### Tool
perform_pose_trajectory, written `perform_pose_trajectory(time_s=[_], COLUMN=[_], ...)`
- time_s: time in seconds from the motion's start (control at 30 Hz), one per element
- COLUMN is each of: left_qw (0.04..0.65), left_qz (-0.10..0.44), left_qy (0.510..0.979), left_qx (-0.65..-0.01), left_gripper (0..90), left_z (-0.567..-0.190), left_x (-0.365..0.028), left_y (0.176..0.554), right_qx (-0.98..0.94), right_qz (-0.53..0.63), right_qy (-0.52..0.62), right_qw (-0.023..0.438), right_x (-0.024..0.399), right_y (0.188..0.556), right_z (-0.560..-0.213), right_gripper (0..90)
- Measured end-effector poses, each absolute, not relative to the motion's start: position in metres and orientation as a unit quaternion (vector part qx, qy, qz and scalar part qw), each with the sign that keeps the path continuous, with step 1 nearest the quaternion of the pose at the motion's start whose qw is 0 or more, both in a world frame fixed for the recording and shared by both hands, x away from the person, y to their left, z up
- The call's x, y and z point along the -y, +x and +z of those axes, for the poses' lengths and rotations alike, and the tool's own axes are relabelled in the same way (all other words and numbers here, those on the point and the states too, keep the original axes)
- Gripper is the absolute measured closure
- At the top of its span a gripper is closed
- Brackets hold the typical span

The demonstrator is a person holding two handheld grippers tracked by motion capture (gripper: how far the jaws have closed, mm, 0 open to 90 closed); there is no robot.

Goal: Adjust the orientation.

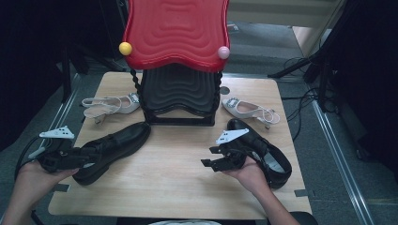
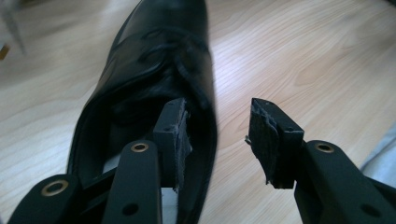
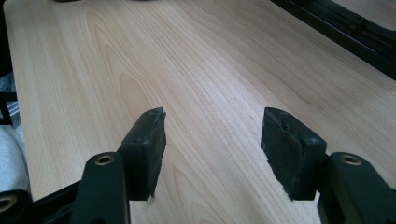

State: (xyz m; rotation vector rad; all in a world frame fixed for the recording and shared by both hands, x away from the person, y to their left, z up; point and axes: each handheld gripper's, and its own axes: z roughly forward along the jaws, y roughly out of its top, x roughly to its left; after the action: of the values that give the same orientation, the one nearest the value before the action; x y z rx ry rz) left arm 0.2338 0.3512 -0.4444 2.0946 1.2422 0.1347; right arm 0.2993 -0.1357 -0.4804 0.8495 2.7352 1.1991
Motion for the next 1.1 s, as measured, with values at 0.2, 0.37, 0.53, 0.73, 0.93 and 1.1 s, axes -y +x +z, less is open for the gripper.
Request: perform_pose_trajectory(time_s=[0.2,0.37,0.53,0.73,0.93,1.1], left_qw=[0.347,0.347,0.34,0.332,0.337,0.354], left_qz=[0.047,0.047,0.037,0.027,0.019,0.016], left_qy=[0.799,0.801,0.807,0.805,0.8,0.798], left_qx=[-0.489,-0.485,-0.482,-0.49,-0.496,-0.487], left_gripper=[55.8,56.4,63.4,75.5,80.9,80.4], left_z=[-0.457,-0.468,-0.476,-0.477,-0.473,-0.463], left_x=[-0.345,-0.329,-0.323,-0.321,-0.321,-0.317], left_y=[0.242,0.252,0.263,0.268,0.268,0.263], right_qx=[-0.881,-0.882,-0.884,-0.884,-0.879,-0.877], right_qz=[0.385,0.384,0.38,0.382,0.39,0.391], right_qy=[0.275,0.272,0.273,0.27,0.273,0.277], right_qw=[0.019,0.019,0.019,0.017,0.021,0.022], right_x=[0.135,0.134,0.133,0.132,0.134,0.135], right_y=[0.3,0.299,0.3,0.3,0.299,0.3], right_z=[-0.481,-0.482,-0.483,-0.483,-0.481,-0.481], right_gripper=[41.6,41.6,41.6,44.2,44.5,43.8])
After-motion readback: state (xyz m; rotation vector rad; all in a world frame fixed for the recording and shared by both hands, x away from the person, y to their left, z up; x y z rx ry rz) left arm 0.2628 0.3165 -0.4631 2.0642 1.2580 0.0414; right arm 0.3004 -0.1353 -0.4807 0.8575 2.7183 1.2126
